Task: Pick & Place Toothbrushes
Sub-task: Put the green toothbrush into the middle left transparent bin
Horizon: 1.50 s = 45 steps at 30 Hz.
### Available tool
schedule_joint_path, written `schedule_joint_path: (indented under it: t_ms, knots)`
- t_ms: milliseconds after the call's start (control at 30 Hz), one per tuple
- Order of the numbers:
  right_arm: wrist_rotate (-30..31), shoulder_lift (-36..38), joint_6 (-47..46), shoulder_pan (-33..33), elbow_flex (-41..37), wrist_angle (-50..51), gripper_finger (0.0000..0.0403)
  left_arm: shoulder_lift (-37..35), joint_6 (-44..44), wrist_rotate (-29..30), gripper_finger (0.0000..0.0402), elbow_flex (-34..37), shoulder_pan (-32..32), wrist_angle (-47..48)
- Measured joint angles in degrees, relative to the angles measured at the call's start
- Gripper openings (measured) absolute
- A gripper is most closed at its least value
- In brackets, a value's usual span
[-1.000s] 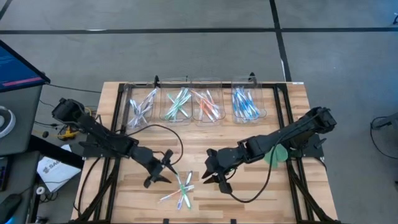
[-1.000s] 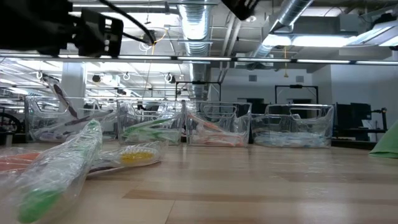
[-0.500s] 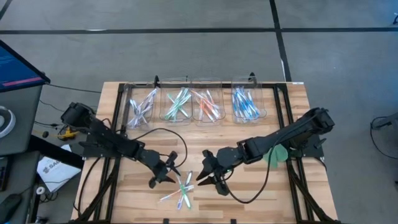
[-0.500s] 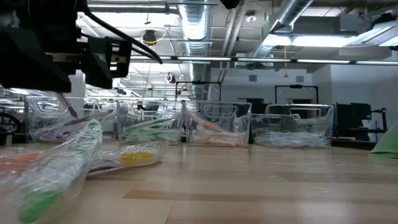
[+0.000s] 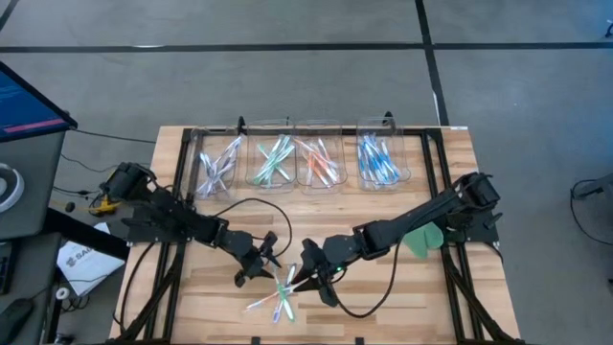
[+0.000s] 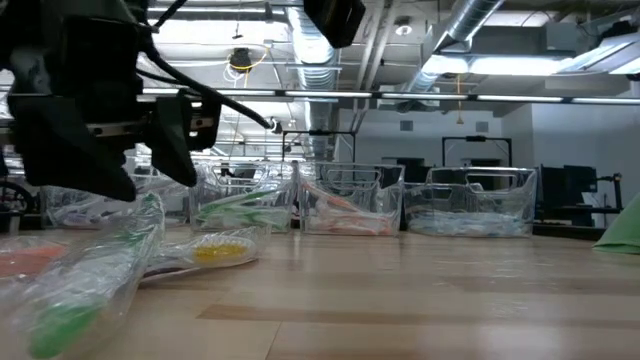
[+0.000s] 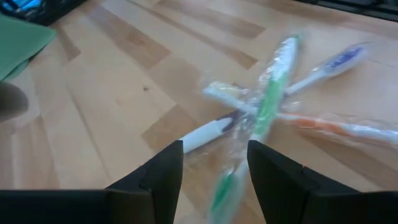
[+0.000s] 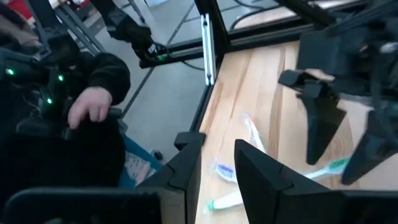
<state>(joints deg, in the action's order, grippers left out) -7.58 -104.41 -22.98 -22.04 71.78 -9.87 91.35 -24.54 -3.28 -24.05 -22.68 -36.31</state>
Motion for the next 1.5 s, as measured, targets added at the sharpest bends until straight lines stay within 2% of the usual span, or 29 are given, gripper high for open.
schedule_joint_path:
  t_ms: [133, 267, 800, 1033, 1233, 1500]
  knots:
    - [0.0, 0.0, 0.2, 0.0, 0.0, -0.7, 0.0091, 0.0, 1.2, -0.7, 0.0166, 0.0, 0.9, 0.1]
    - [0.0, 0.1, 0.4, -0.1, 0.0, -2.0, 0.0091, 0.5, 1.2, -4.9, 0.0157, 0.0, 1.3, 0.1]
    - [-0.1, 0.2, 0.5, 0.1, 0.0, -2.8, 0.0091, 6.4, 0.8, -4.9, 0.0131, -0.1, 2.4, -1.5]
    - [-0.1, 0.2, 0.5, 0.1, 0.0, -2.7, 0.0091, 8.6, 0.9, -5.4, 0.0081, -0.2, 2.4, -2.2]
    - [-0.1, 0.2, 0.5, 0.1, 0.0, -2.6, 0.0091, 8.2, 0.8, -5.0, 0.0013, -0.2, 2.4, -1.8]
    - [-0.1, 0.2, 0.5, -0.1, 0.0, -2.3, 0.0091, 4.7, 2.9, -1.8, 0.0001, -0.1, 2.3, 2.2]
